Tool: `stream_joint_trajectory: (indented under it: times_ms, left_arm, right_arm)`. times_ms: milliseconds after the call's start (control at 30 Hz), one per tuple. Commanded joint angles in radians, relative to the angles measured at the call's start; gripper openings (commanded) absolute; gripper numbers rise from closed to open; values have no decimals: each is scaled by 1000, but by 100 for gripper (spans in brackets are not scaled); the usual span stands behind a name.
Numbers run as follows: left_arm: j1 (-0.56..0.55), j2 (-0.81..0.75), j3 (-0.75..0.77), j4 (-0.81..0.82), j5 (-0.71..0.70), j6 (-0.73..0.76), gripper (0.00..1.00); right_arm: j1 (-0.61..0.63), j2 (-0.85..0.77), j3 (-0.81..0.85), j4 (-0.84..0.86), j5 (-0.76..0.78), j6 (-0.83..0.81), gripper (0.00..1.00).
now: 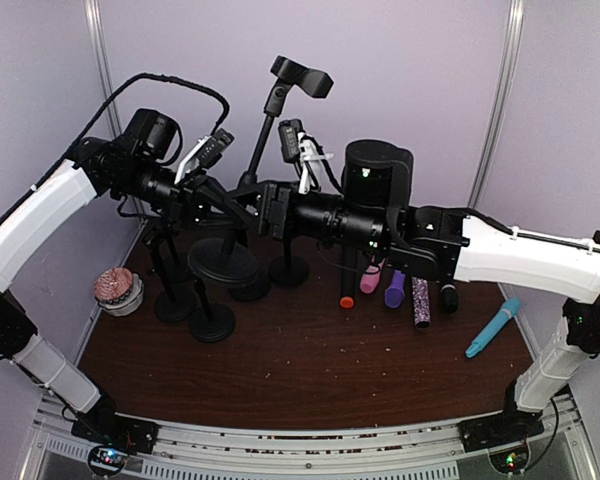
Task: Remove the microphone from the stand
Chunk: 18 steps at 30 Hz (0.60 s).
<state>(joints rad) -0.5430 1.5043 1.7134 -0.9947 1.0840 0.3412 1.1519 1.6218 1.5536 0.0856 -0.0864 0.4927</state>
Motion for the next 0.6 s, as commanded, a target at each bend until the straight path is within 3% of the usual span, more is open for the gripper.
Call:
stream_joint_trajectory:
  times_ms: [0,300,567]
  left_arm:
    - [8,-6,21,68,-12,-3,0]
    - [7,-12,5,67,-60,23,0]
    - [7,-18,1,68,-73,31,0]
  right_arm:
    - [11,23,60,-40,103,-26,47]
    - [14,34,68,-23,164,20,29]
    - [14,70,122,-10,99,26,11]
